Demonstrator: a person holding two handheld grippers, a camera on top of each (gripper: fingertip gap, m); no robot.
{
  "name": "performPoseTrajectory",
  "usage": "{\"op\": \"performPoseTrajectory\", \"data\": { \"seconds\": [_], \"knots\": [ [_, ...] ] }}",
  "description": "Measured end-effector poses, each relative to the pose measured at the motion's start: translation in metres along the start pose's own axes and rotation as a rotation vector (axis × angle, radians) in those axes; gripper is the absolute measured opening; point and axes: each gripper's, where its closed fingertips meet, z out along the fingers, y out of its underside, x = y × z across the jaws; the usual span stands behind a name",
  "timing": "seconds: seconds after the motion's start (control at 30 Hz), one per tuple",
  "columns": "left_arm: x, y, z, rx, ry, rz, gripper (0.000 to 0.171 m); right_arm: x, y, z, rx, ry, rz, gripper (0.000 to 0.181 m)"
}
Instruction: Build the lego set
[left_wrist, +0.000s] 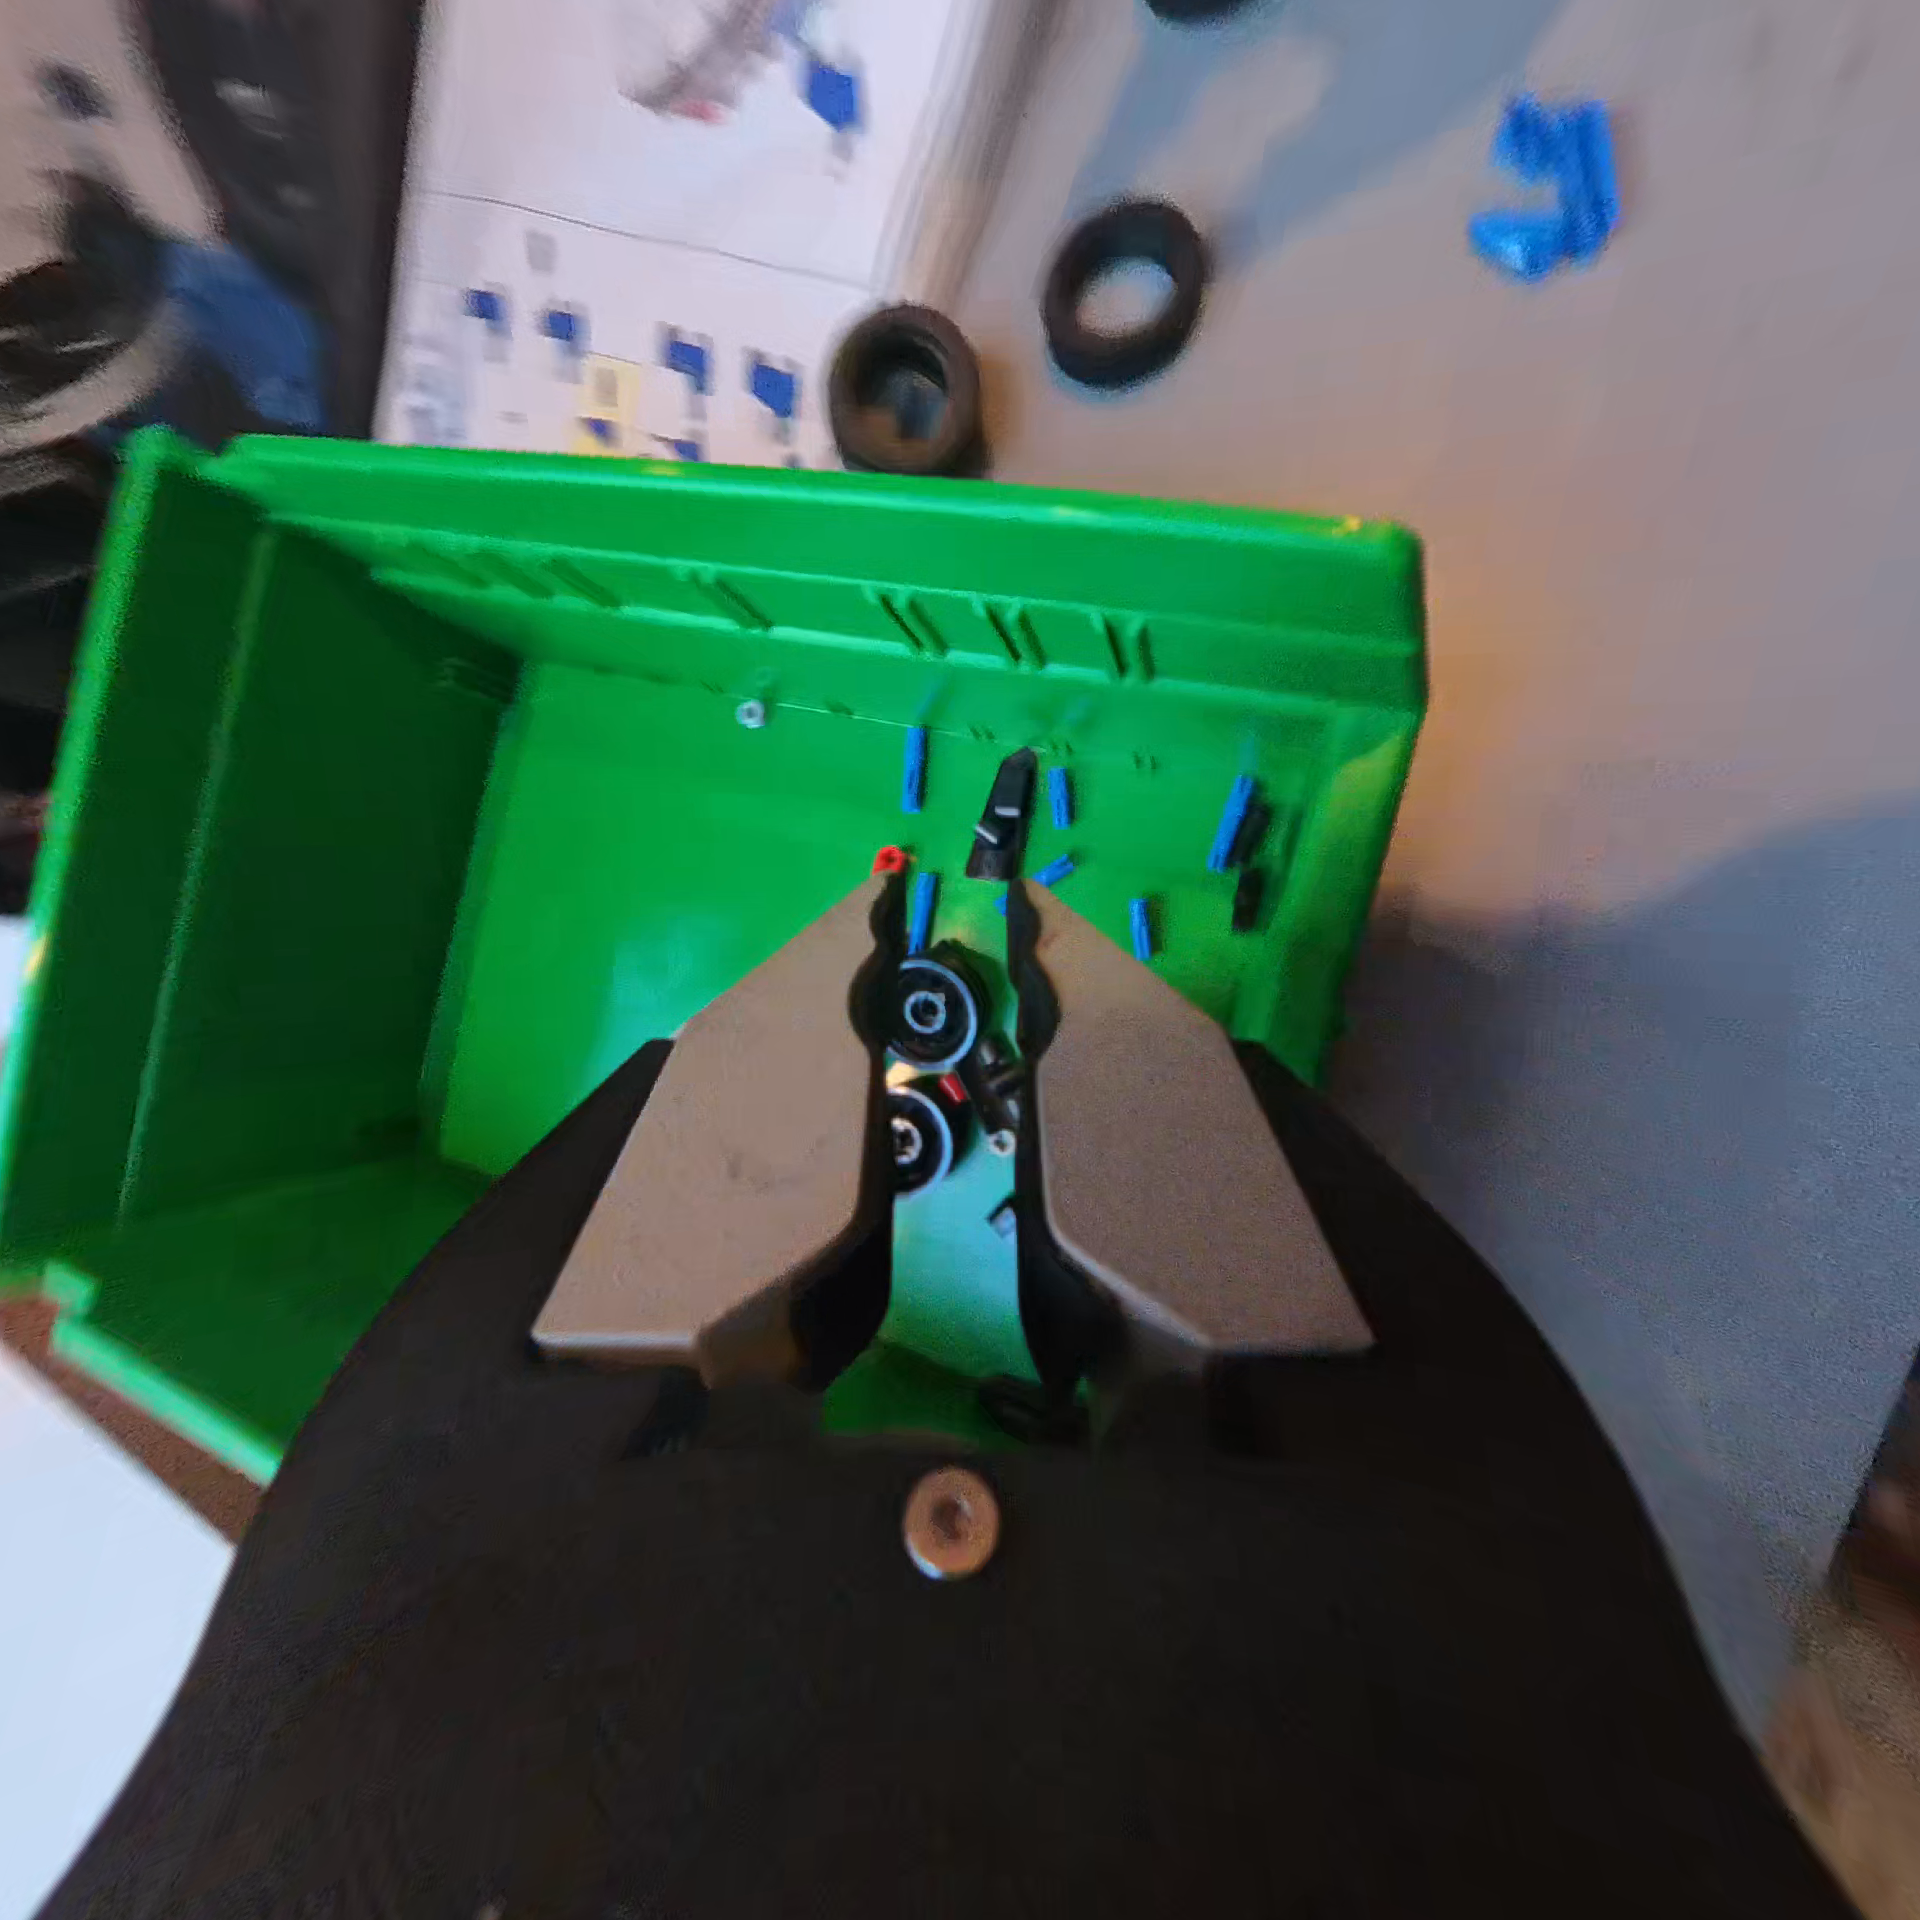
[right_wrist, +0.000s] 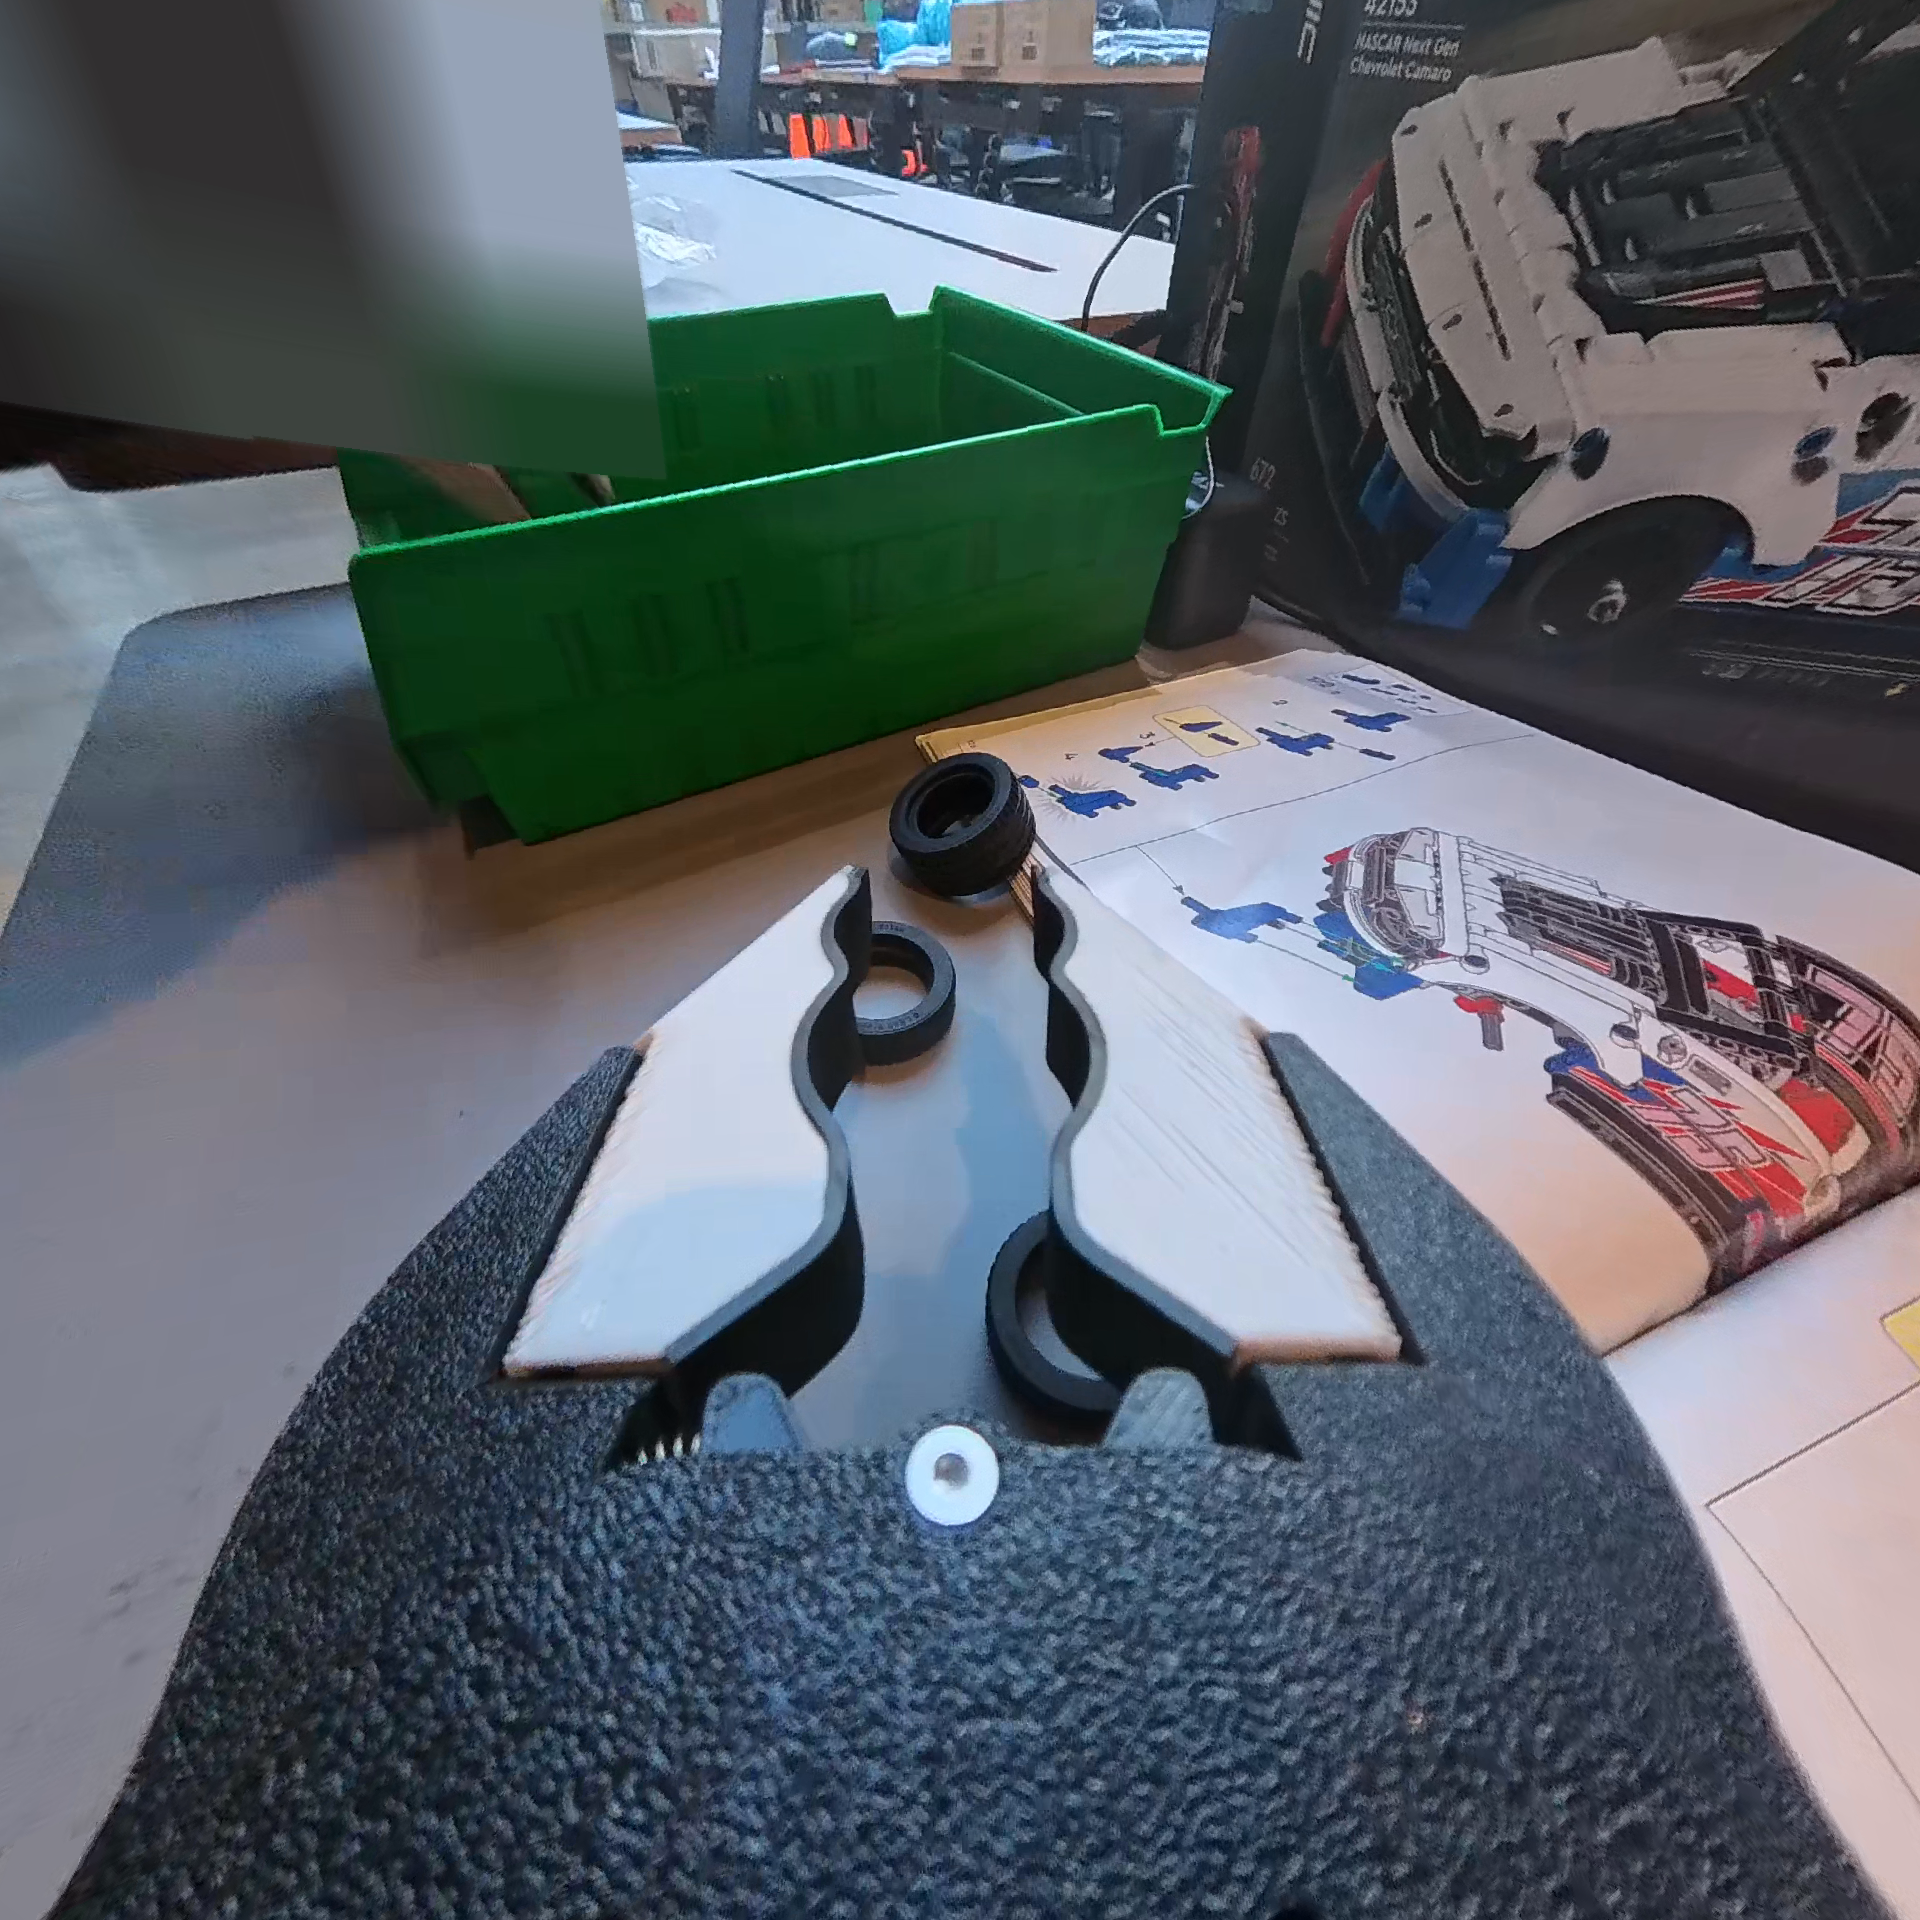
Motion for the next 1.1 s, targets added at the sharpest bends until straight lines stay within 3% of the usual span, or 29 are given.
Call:
{"op": "performPoseTrajectory", "data": {
  "seconds": [0.17, 0.5, 0.67, 1.1],
  "knots": [
    [0.023, 0.02, 0.036, -0.152, 0.335, 0.184, 0.013, 0.002, 0.0, -0.006, 0.01, 0.005, 0.017, 0.031],
    [0.018, 0.041, 0.057, -0.292, 0.329, 0.282, 0.011, 0.001, -0.003, -0.009, 0.035, -0.021, 0.047, 0.03],
    [0.022, 0.039, 0.059, -0.297, 0.37, 0.274, 0.0, -0.001, -0.004, -0.01, 0.033, -0.023, 0.036, 0.03],
    [0.03, 0.017, 0.048, -0.194, 0.336, 0.23, 0.006, -0.013, -0.006, -0.01, 0.031, -0.054, 0.007, 0.027]
  ]
}}
